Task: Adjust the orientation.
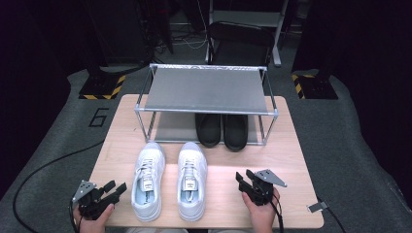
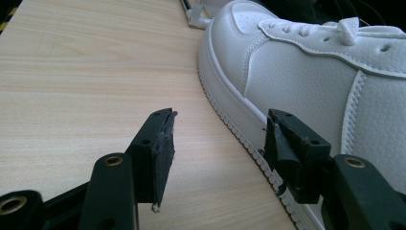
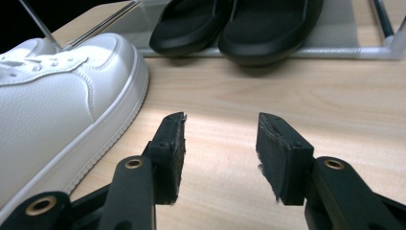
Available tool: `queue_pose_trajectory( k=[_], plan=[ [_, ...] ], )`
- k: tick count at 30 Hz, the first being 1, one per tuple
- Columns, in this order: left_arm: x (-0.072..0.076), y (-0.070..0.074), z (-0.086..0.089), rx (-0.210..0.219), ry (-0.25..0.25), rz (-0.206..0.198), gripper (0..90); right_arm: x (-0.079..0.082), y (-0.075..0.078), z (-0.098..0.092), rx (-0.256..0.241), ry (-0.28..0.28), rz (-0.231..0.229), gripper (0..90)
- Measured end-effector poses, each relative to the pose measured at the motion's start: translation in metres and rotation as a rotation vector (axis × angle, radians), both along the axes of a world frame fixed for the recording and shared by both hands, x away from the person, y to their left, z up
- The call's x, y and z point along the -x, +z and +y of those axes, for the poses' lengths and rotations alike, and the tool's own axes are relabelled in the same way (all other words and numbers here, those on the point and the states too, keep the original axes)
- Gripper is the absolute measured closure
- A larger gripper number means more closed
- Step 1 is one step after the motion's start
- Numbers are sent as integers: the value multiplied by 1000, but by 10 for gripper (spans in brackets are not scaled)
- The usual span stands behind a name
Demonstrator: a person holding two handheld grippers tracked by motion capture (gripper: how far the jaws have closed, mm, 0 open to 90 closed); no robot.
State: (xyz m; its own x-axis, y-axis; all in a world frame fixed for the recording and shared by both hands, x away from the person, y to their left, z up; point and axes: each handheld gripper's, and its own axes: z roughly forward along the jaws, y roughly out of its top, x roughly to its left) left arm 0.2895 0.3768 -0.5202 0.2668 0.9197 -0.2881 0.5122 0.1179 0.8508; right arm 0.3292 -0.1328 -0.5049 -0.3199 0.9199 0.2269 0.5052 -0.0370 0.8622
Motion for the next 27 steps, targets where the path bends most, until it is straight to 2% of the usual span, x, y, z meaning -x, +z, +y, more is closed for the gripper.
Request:
queue_pose_trajectory(
  k=[2, 3, 6, 7, 10, 13, 15, 16, 17, 18, 20, 24, 27],
  plan=[
    [-1, 2, -1, 0, 0, -2, 433, 2, 0, -1, -10, 9, 7, 530],
    [-1, 4, -3, 0, 12, -15, 433, 3, 1, -1, -2, 13, 2, 529],
    [-1, 8, -3, -3, -3, -9, 433, 5, 6, -2, 3, 30, -16, 528],
    [-1, 9, -5, -1, 9, -23, 433, 6, 7, -2, 9, 32, -17, 528],
    [0, 13, -4, 12, -11, -15, 431, 10, 9, -5, 23, 33, -25, 527],
    [1, 17, -6, 8, -16, -7, 436, 13, 8, -9, 7, 43, -11, 528],
    [1, 20, -8, 9, -13, -18, 444, 15, 7, -11, 2, 48, -8, 528],
    [1, 24, -8, 9, -25, -6, 445, 16, 7, -13, -5, 54, -10, 526],
    [1, 26, -9, 18, -16, -24, 445, 17, 6, -14, -17, 63, -12, 521],
    [1, 29, -9, 22, -22, -18, 449, 18, 6, -14, -20, 61, -9, 520],
    [2, 35, -10, 40, -28, -31, 469, 20, 5, -15, -12, 61, -13, 524],
    [4, 49, -15, 32, -55, -53, 502, 21, 5, -16, -20, 64, -10, 536],
    [6, 52, -21, 28, -65, -46, 520, 22, 5, -17, -26, 59, -10, 546]
  ],
)
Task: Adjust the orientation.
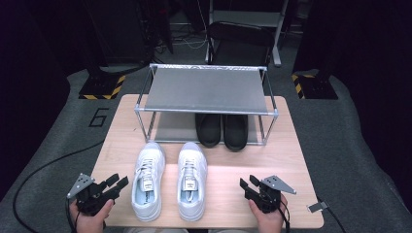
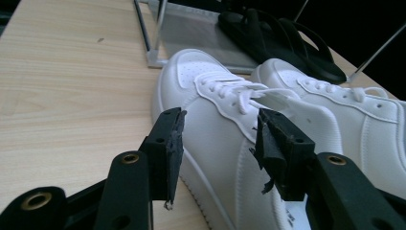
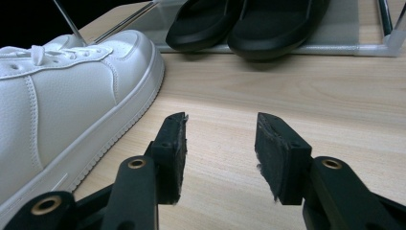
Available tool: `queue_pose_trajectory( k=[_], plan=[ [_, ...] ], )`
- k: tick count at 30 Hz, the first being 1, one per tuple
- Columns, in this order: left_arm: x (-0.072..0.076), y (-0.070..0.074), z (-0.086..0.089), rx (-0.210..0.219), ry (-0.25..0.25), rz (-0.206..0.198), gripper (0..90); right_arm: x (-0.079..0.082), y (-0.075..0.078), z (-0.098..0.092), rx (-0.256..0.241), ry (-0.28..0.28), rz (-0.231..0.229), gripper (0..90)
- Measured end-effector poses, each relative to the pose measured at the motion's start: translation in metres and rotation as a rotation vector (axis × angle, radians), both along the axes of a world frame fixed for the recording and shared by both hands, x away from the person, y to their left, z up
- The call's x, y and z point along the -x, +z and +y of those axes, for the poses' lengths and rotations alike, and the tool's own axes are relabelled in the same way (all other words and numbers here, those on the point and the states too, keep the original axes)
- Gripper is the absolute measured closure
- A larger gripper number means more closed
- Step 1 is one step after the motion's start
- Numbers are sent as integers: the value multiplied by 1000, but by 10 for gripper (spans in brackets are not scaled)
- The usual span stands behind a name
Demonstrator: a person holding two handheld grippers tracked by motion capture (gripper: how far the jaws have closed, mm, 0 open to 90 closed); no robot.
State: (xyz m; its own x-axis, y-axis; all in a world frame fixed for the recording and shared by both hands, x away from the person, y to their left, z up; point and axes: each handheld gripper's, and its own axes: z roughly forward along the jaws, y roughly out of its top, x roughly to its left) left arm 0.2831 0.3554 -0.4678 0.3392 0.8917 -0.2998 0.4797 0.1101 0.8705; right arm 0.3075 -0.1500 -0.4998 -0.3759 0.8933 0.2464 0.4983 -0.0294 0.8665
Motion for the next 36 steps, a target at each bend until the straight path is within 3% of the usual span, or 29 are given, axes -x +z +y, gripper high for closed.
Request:
queue_pose_trajectory(
  k=[4, 10, 13, 25, 27, 32, 36],
  plan=[
    [2, -3, -12, -12, -17, 20, 512, 2, 0, -3, -23, -11, 1, 543],
    [2, -13, -22, 5, -11, 43, 476, 1, -3, -8, -67, -27, 16, 531],
    [0, -18, -27, -26, -29, 67, 484, 1, -4, -8, -72, -28, 19, 527],
    [-3, -29, -28, -17, -34, 132, 525, -1, -9, -9, -120, -26, 53, 517],
    [-4, -30, -30, -38, -48, 165, 526, -2, -10, -9, -126, -28, 57, 514],
    [-8, -30, -32, -44, -43, 196, 524, -2, -11, -10, -134, -30, 61, 508],
    [-10, -29, -36, -97, -30, 186, 526, -3, -12, -11, -141, -35, 65, 503]
  ],
)
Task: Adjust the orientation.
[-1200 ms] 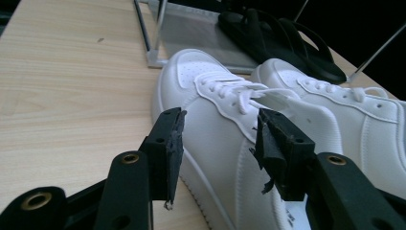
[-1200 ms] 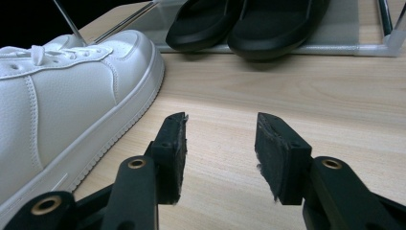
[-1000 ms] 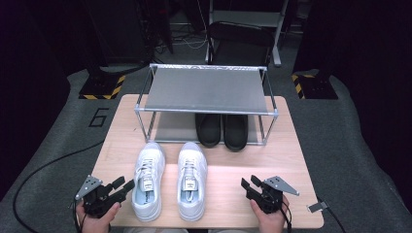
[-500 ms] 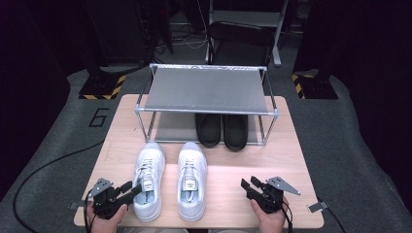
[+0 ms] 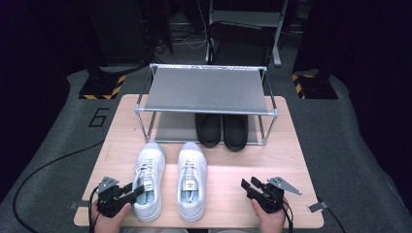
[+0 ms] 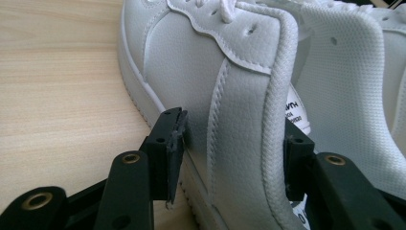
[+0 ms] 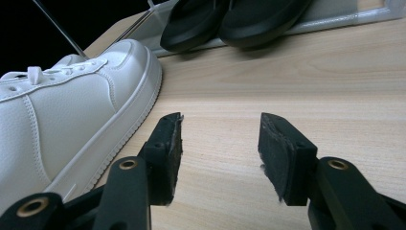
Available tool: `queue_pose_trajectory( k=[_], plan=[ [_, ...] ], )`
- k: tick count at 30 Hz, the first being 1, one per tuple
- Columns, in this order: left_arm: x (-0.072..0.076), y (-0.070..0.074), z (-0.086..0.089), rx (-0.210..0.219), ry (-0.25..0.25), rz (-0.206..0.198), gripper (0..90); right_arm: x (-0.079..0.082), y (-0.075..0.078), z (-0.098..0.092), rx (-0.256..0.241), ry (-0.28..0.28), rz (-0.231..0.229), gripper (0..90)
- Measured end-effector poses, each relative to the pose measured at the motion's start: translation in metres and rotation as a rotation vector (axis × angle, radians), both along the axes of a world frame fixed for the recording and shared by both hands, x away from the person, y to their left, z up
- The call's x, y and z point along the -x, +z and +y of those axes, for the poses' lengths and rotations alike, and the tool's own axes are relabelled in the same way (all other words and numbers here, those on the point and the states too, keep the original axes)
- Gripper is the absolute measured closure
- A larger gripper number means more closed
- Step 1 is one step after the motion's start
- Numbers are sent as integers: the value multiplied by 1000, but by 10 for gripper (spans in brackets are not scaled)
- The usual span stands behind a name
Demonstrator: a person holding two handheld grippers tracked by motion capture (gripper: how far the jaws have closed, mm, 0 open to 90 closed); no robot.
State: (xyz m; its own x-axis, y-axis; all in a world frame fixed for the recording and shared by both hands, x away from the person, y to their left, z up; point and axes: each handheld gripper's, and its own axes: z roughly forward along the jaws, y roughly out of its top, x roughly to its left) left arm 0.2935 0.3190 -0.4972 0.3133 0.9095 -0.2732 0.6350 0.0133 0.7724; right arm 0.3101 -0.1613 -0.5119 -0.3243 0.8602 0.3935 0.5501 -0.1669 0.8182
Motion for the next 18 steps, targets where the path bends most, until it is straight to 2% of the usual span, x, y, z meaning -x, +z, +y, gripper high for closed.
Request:
queue_pose_trajectory(
  k=[5, 7, 14, 16, 18],
  plan=[
    [0, 0, 0, -14, 7, -9, 563, 0, -1, -2, -21, -5, 12, 500],
    [0, 1, 0, -20, 1, 4, 580, -1, -2, -2, -24, -5, 13, 500],
    [-1, 3, -2, -54, 11, 4, 625, -1, -2, -1, -28, -6, 21, 496],
    [0, 4, -3, -89, 34, -18, 671, -1, -3, -1, -28, -7, 21, 495],
    [1, 5, -1, -99, 38, -7, 711, -1, -3, -1, -29, -5, 19, 495]
  ],
)
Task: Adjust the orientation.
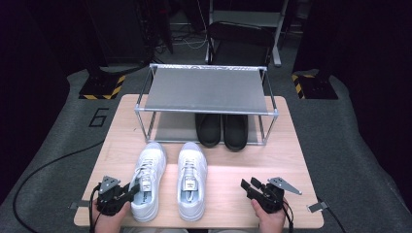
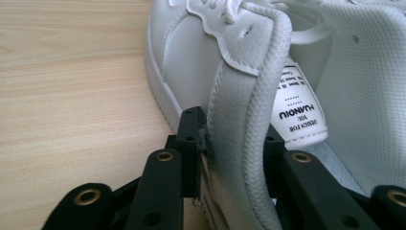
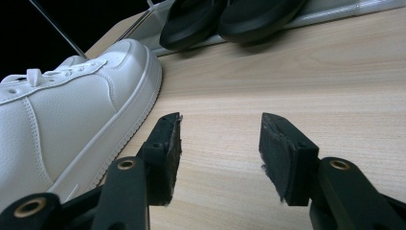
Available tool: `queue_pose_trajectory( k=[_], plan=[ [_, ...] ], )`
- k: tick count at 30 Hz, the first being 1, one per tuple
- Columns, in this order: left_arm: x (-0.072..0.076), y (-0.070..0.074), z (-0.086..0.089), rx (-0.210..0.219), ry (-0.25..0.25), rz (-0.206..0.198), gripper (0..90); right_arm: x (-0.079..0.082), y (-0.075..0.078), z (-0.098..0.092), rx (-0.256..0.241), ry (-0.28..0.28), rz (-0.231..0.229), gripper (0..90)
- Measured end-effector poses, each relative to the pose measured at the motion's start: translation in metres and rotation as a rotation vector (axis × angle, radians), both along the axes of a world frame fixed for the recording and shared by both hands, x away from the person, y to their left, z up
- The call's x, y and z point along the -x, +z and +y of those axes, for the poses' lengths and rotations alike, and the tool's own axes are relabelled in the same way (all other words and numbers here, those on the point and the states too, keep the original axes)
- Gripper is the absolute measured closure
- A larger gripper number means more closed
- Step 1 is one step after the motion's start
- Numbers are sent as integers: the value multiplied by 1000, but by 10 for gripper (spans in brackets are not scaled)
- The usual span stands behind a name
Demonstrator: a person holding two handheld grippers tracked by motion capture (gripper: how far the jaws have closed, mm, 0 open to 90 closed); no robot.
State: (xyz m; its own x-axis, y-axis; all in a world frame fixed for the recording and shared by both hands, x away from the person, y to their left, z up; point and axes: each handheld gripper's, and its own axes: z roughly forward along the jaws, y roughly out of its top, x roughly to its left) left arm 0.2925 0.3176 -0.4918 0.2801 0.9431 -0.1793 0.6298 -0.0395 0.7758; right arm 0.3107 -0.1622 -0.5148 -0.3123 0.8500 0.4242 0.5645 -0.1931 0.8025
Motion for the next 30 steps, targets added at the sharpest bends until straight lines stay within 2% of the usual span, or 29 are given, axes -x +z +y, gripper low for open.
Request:
queue_pose_trajectory(
  k=[1, 3, 10, 13, 16, 19, 21, 23, 24, 26, 28, 30],
  plan=[
    [0, -1, -1, 6, 9, -8, 714, 0, 0, 0, 4, 0, -1, 494],
    [0, 0, -1, 2, 9, 1, 714, 0, -1, 0, 3, 1, 1, 491],
    [1, 0, -3, 41, 53, 4, 709, -1, -2, 2, -8, 4, 13, 485],
    [1, 0, -4, 22, 57, 4, 715, -2, -3, 2, -7, 4, 15, 481],
    [2, -1, -3, 41, 66, -1, 719, -2, -3, 2, -11, 5, 16, 480],
    [1, 0, -4, 38, 68, 4, 722, -2, -3, 1, -18, 2, 19, 479],
    [-1, 2, -5, 7, 44, 11, 710, -2, -4, 1, -20, 2, 19, 479],
    [-5, 4, -6, -8, 29, 50, 684, -2, -4, 1, -21, 0, 20, 479],
    [-6, 5, -5, -1, 23, 76, 666, -3, -4, 0, -23, 0, 21, 479],
    [-9, 7, -4, -4, 11, 100, 652, -3, -4, 1, -27, 1, 26, 478],
    [-9, 7, -6, -16, 13, 95, 655, -4, -5, 0, -27, 7, 18, 478],
    [-8, 7, -8, -47, 18, 88, 671, -4, -5, 0, -27, 7, 18, 477]
  ],
)
